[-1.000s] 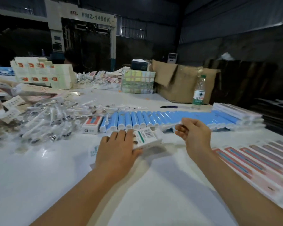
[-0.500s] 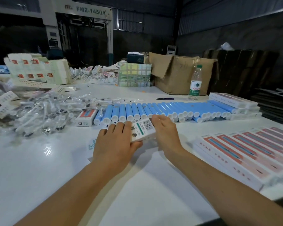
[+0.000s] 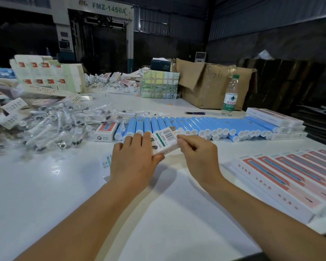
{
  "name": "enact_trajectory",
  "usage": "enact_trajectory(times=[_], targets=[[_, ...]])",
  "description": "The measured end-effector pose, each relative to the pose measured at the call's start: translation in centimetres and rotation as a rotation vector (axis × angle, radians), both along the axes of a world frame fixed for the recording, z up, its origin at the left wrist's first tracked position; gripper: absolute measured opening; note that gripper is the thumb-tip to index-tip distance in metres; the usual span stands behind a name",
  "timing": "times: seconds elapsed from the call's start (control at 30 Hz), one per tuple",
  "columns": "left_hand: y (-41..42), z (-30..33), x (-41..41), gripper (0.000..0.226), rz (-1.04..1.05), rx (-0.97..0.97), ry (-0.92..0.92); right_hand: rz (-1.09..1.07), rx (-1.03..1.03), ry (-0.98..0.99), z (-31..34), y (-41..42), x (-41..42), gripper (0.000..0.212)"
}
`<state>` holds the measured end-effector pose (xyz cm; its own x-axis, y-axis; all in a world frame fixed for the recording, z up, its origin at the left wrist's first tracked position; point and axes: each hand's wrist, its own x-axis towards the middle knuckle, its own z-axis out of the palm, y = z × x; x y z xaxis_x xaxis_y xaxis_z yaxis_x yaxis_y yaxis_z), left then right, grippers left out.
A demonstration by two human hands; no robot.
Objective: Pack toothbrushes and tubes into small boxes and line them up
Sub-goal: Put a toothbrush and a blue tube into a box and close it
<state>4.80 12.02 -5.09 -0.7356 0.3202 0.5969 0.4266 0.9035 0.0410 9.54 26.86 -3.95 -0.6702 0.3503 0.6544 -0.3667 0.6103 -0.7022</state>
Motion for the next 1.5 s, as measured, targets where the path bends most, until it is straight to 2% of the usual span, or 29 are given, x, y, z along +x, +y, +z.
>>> enact_trajectory(times=[0.13, 0.27, 0.33, 0.4, 0.6, 0.67, 0.73, 0.8, 0.83, 0.87, 0.93, 0.97, 1.0, 1.07, 1.1, 1.13, 1.2, 1.23, 1.3, 1.37, 1.47, 1.5], targets=[[-0.2, -0.3, -0.1, 0.069, 0.01, -0.058, 0.017, 0.032, -0.157, -0.144, -0.1, 0.1, -0.1, 0.035], [-0.1, -0.3, 0.2, 0.071, -0.005, -0.156, 0.084, 0.019, -0.167, -0.303, 0.0, 0.3, -0.5, 0.057], [0.2, -0.3, 0.5, 0.073, -0.01, -0.191, 0.102, -0.006, -0.127, -0.341, 0.1, 0.2, -0.5, 0.044], [0.4, -0.5, 0.6, 0.072, -0.013, -0.193, 0.105, -0.051, -0.063, -0.339, 0.0, 0.1, -0.6, 0.017], [0.5, -0.6, 1.0, 0.069, -0.015, -0.15, 0.089, -0.03, -0.003, -0.307, -0.4, -0.2, -0.4, 0.027], [0.5, -0.7, 0.8, 0.067, -0.015, -0.113, 0.074, -0.009, 0.012, -0.312, -0.3, -0.1, -0.3, 0.024], [0.6, -0.5, 0.8, 0.067, -0.009, -0.064, 0.049, -0.058, -0.01, -0.222, 0.1, 0.3, -0.3, 0.017], [0.6, -0.2, 0.9, 0.067, -0.003, -0.005, 0.038, -0.155, -0.174, -0.117, 0.6, 0.8, -0.3, 0.034], [0.6, 0.0, 0.9, 0.067, -0.005, 0.02, 0.037, -0.132, -0.369, -0.127, 0.9, 1.1, -0.4, 0.045], [0.6, 0.1, 1.0, 0.067, -0.013, 0.038, 0.035, -0.022, -0.62, -0.185, 1.2, 1.0, -0.5, 0.05], [0.7, 0.0, 1.3, 0.069, -0.046, 0.041, 0.027, 0.363, -1.11, -0.366, 1.2, 0.5, -0.6, 0.051], [0.8, -0.1, 1.4, 0.07, -0.061, 0.023, 0.022, 0.49, -1.226, -0.412, 1.0, 0.1, -0.6, 0.045], [1.0, -0.2, 1.5, 0.069, -0.071, 0.003, 0.021, 0.555, -1.258, -0.402, 0.8, 0.0, -0.7, 0.034], [1.2, -0.3, 1.6, 0.069, -0.074, -0.022, 0.026, 0.544, -1.212, -0.317, 0.6, -0.1, -1.0, 0.015], [1.3, -0.4, 1.6, 0.069, -0.071, -0.032, 0.027, 0.488, -1.109, -0.276, 0.4, -0.1, -1.1, 0.012], [1.3, -0.5, 1.5, 0.069, -0.068, -0.04, 0.031, 0.387, -0.91, -0.263, 0.2, -0.1, -1.1, 0.011], [1.5, -0.7, 1.6, 0.071, -0.066, -0.052, 0.041, 0.128, -0.345, -0.292, -0.3, -0.2, -0.9, 0.013], [1.5, -0.8, 1.6, 0.072, -0.065, -0.062, 0.048, 0.047, -0.125, -0.298, -0.8, -0.3, -0.7, 0.017], [1.6, -0.9, 1.7, 0.075, -0.068, -0.081, 0.048, -0.011, 0.068, -0.31, -1.2, -0.5, -0.6, 0.021], [1.5, -0.8, 1.9, 0.078, -0.073, -0.1, 0.044, 0.05, 0.018, -0.327, -1.4, -0.4, -0.6, 0.023], [0.9, -0.8, 1.7, 0.074, -0.08, -0.092, 0.056, 0.354, -0.57, -0.381, -0.9, -0.7, -0.8, 0.028], [0.7, -0.8, 1.5, 0.071, -0.088, -0.085, 0.055, 0.406, -0.685, -0.379, -0.7, -0.5, -0.9, 0.026]])
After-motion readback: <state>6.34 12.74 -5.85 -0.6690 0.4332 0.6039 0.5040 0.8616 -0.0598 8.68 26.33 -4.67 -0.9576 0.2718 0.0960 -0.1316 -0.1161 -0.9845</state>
